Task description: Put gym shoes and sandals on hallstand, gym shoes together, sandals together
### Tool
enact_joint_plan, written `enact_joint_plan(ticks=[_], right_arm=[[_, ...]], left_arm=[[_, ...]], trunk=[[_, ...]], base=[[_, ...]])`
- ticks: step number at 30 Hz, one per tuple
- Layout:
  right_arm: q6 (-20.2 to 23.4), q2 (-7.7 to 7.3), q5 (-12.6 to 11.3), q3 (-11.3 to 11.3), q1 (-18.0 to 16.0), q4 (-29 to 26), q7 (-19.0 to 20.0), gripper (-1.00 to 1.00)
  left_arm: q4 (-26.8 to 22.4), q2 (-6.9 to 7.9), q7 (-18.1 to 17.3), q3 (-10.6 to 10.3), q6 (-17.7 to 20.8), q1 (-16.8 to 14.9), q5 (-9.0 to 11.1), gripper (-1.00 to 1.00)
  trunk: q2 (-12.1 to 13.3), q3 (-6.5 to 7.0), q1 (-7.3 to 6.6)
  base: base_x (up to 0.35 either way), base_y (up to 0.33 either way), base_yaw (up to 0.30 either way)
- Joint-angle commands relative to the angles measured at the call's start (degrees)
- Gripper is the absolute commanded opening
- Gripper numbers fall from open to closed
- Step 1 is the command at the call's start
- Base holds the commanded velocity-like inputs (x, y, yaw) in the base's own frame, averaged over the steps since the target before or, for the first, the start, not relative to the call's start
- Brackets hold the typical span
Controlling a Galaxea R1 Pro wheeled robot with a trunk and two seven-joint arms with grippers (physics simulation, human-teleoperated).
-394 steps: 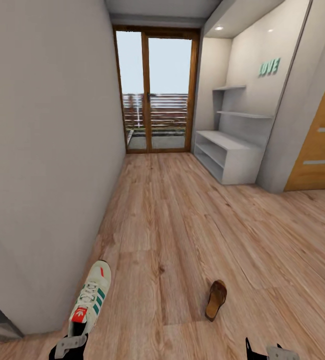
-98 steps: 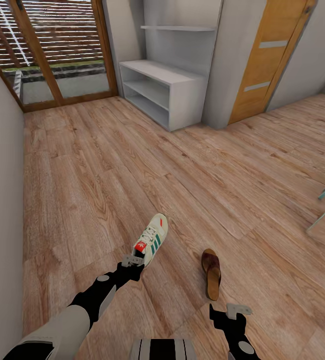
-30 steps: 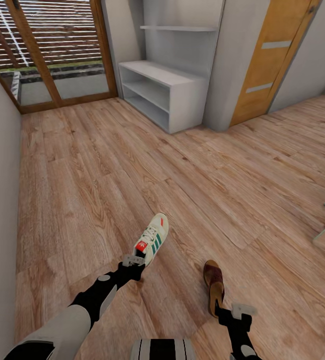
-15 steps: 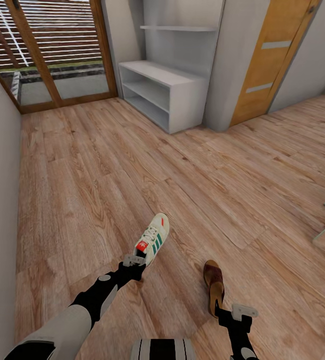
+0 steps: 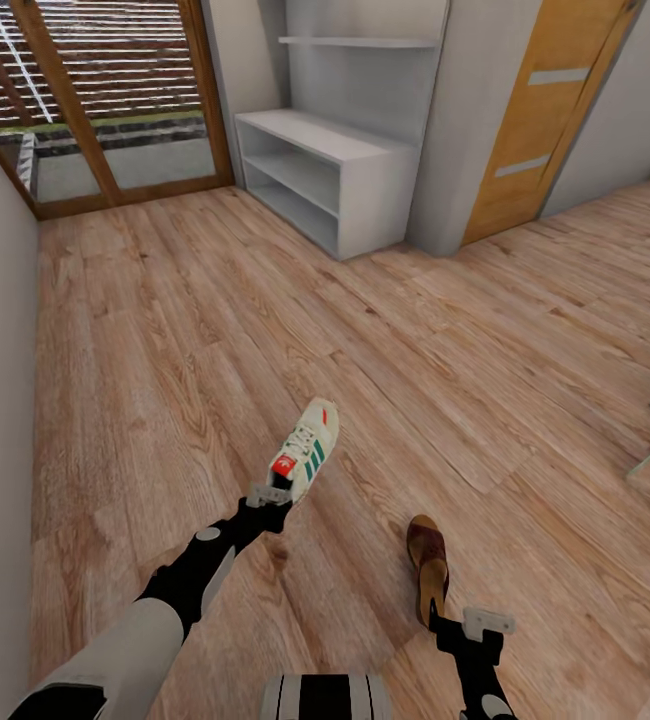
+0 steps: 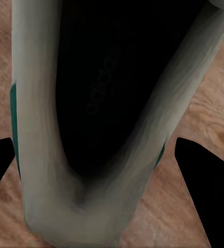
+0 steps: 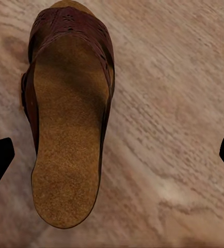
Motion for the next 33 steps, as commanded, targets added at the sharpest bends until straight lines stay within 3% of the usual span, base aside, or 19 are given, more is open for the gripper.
enact_joint_plan(ticks=[1, 8, 18, 28, 33], right_arm=[[-0.2, -0.02, -0.5, 0.5, 0.0, 0.0, -0.3, 1.0], [-0.2, 0.54, -0.4, 0.5, 0.0, -0.1, -0.3, 1.0], [-0.1, 0.72, -0.4, 0.5, 0.0, -0.1, -0.3, 1.0], [-0.2, 0.73, -0.5, 0.4, 0.0, -0.1, -0.3, 1.0], [-0.2, 0.73, -0.5, 0.4, 0.0, -0.1, -0.3, 1.0]], left_arm=[[-0.7, -0.03, -0.5, 0.0, 0.0, 0.0, -0.7, -1.0], [-5.4, -0.26, -3.0, -0.2, 0.7, -0.1, -0.7, -1.0], [-8.9, -0.3, -3.5, -2.6, 4.7, -0.5, -0.7, -1.0], [-9.6, -0.3, -3.6, -2.8, 5.3, -0.1, -0.7, -1.0], [-9.5, -0.25, -3.5, -3.0, 5.3, -0.1, -0.7, -1.0]], trunk=[[0.0, -0.08, 0.0], [0.0, -0.55, 0.0], [-0.1, -2.73, 0.2], [-0.1, -3.07, 0.2], [-0.2, -4.21, 0.33]], base=[[0.0, 0.0, 0.0], [0.0, 0.0, 0.0], [0.0, 0.0, 0.019], [0.0, 0.0, 0.047], [0.0, 0.0, 0.01]])
